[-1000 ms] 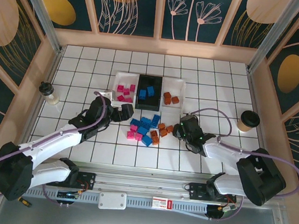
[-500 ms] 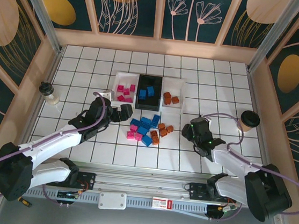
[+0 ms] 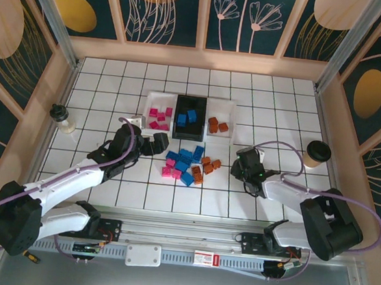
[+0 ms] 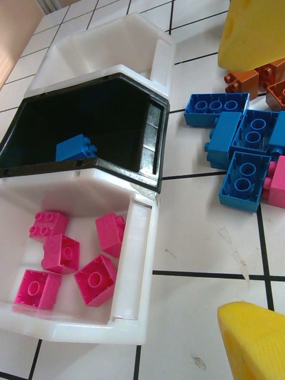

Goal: Sort the legos into containers by color
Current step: Pick up the lego from the middle-right of the table, then place the lego in the container.

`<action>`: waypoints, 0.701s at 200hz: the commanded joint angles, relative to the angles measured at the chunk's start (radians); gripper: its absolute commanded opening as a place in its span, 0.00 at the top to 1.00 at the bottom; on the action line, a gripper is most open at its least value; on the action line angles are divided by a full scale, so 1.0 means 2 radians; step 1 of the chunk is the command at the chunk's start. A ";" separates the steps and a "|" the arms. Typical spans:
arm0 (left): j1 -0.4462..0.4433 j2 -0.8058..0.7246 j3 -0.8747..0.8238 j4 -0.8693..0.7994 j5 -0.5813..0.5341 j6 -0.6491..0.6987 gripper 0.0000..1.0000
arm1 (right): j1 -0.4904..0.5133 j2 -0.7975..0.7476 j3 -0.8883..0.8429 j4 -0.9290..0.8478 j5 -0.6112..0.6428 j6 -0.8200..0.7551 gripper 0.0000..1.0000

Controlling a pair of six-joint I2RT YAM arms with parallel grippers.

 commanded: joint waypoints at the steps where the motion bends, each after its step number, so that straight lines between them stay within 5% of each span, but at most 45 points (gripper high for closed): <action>1: 0.001 -0.004 -0.004 -0.007 -0.008 -0.001 0.01 | 0.002 0.014 0.018 0.003 -0.002 -0.008 0.65; 33: 0.001 -0.008 -0.007 -0.010 0.000 0.002 0.01 | 0.002 -0.019 0.044 -0.005 -0.012 -0.042 0.80; 65: 0.001 -0.022 -0.024 -0.012 0.007 0.000 0.01 | 0.014 -0.044 0.113 0.002 -0.046 -0.104 0.83; 140: 0.001 -0.060 -0.072 -0.014 0.024 -0.017 0.03 | -0.029 0.188 0.322 0.025 -0.089 -0.166 0.78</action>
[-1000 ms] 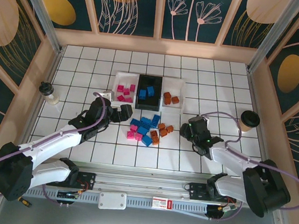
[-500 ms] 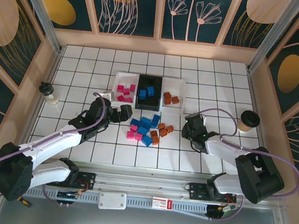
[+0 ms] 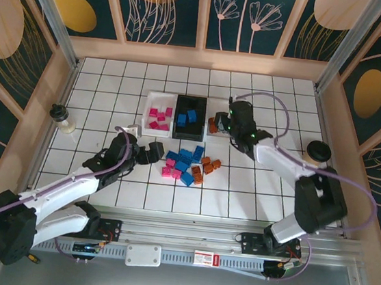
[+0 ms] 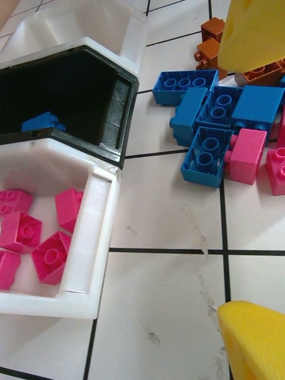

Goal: Sort the legos into containers by color
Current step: Place the lego in the container, then move the lego to the center of the table.

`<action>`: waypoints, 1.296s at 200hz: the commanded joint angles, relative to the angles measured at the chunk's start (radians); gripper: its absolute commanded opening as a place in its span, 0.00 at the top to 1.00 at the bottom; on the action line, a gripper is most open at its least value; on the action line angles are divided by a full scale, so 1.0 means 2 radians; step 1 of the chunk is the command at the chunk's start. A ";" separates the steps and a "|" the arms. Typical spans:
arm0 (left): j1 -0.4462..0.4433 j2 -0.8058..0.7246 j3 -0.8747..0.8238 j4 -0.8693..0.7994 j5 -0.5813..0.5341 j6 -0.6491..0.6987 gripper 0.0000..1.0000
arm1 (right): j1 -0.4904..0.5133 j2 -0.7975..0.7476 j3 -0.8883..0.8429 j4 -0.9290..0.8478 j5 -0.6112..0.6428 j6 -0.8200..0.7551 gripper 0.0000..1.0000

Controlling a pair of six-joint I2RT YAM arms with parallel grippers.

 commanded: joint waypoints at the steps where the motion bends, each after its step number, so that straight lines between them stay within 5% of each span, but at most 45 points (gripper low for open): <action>1: 0.001 -0.013 -0.015 -0.003 0.016 -0.013 0.03 | -0.023 0.067 0.042 0.001 -0.015 -0.031 0.78; 31: 0.001 -0.012 -0.024 -0.003 0.020 -0.018 0.02 | -0.033 0.140 0.106 -0.009 -0.012 -0.045 0.71; 58: 0.001 -0.010 -0.025 -0.004 0.020 -0.020 0.01 | -0.035 0.160 0.131 -0.013 -0.013 -0.047 0.46; 74: 0.001 -0.009 -0.025 -0.003 0.020 -0.018 0.01 | -0.034 0.146 0.127 -0.013 -0.020 -0.046 0.42; 131: 0.001 0.001 -0.024 0.007 0.028 -0.014 0.01 | 0.009 -0.005 -0.029 0.015 -0.008 -0.002 0.39; 192: 0.001 0.023 -0.030 0.024 0.033 -0.018 0.01 | 0.067 -0.123 -0.233 0.064 0.021 0.176 0.39; 259: 0.001 0.025 -0.032 0.026 0.035 -0.019 0.01 | 0.093 -0.097 -0.258 0.087 0.049 0.274 0.40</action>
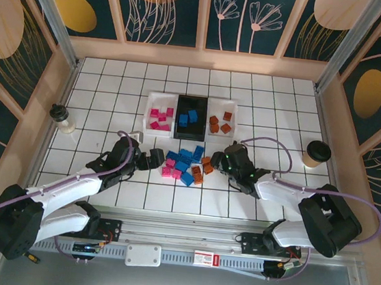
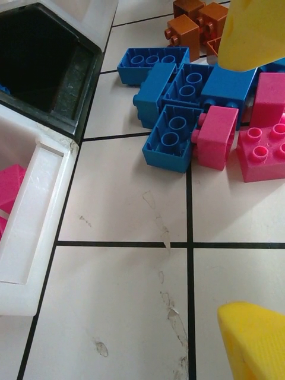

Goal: Sort the legos into containers by color
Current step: Move the lego to the center of the table.

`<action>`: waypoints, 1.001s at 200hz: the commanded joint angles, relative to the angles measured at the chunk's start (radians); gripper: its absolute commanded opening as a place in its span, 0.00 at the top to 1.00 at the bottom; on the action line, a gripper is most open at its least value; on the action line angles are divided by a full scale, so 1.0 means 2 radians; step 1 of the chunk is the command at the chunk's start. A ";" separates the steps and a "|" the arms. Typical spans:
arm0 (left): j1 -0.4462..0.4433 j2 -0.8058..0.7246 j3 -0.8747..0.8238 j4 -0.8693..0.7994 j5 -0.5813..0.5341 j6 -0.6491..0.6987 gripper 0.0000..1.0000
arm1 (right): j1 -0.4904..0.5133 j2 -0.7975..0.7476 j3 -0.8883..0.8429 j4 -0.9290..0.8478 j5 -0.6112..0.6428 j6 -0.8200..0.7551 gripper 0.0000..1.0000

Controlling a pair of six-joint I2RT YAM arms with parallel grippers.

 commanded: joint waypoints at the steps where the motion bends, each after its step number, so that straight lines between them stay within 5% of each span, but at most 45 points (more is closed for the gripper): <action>1: 0.001 -0.003 -0.008 0.011 0.006 -0.005 0.01 | 0.008 0.015 0.001 0.021 0.024 0.055 0.40; 56: 0.001 -0.006 -0.010 0.007 -0.001 -0.002 0.01 | 0.024 0.031 0.015 -0.019 0.031 0.075 0.42; 143: 0.002 -0.010 -0.009 0.002 -0.002 0.003 0.01 | 0.012 0.015 -0.015 -0.048 0.043 0.055 0.70; 173: 0.001 -0.011 -0.009 0.000 -0.002 0.003 0.01 | 0.005 -0.019 -0.022 -0.082 0.055 0.033 0.68; 200: 0.001 -0.010 -0.008 0.000 -0.002 0.003 0.01 | 0.002 -0.030 -0.009 -0.097 0.048 0.001 0.53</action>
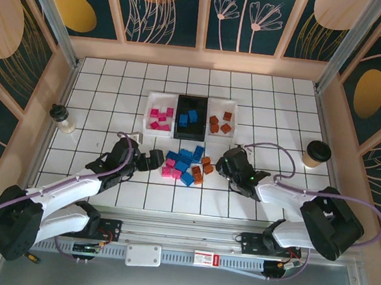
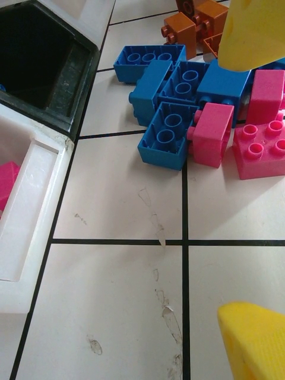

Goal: Sort the legos into containers by color
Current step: Move the lego to the center of the table, then pick up the lego from the center of the table.

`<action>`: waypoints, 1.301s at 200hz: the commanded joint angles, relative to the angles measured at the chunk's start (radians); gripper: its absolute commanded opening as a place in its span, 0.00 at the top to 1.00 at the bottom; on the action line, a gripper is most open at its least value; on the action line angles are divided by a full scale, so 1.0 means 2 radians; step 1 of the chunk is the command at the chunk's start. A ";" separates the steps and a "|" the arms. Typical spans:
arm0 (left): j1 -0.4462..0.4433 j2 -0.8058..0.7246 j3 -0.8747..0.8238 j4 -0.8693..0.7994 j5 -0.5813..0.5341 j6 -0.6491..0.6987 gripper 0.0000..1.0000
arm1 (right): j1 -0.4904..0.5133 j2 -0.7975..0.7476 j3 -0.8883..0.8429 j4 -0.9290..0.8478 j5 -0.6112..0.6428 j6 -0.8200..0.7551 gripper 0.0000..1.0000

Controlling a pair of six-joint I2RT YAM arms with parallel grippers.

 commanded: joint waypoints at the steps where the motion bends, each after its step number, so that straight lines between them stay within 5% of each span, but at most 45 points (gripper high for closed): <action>1: 0.001 -0.006 -0.002 0.000 -0.003 0.003 0.01 | -0.004 -0.010 0.004 -0.048 0.014 -0.038 0.53; 31: 0.001 -0.004 -0.001 0.000 -0.003 0.003 0.01 | -0.004 0.014 0.025 -0.053 0.008 -0.047 0.41; 106: 0.001 0.000 -0.009 0.006 -0.003 0.002 0.01 | 0.003 0.074 0.047 -0.041 -0.006 -0.073 0.39; 162: 0.001 0.004 -0.005 0.007 0.002 0.006 0.01 | -0.002 0.092 0.055 -0.044 -0.005 -0.093 0.53; 210: 0.001 0.001 0.005 -0.004 0.004 0.012 0.01 | -0.011 0.043 0.067 -0.055 0.003 -0.143 0.78; 260: 0.001 0.000 0.009 -0.003 0.009 0.011 0.01 | -0.049 0.006 0.155 -0.060 -0.017 -0.228 0.82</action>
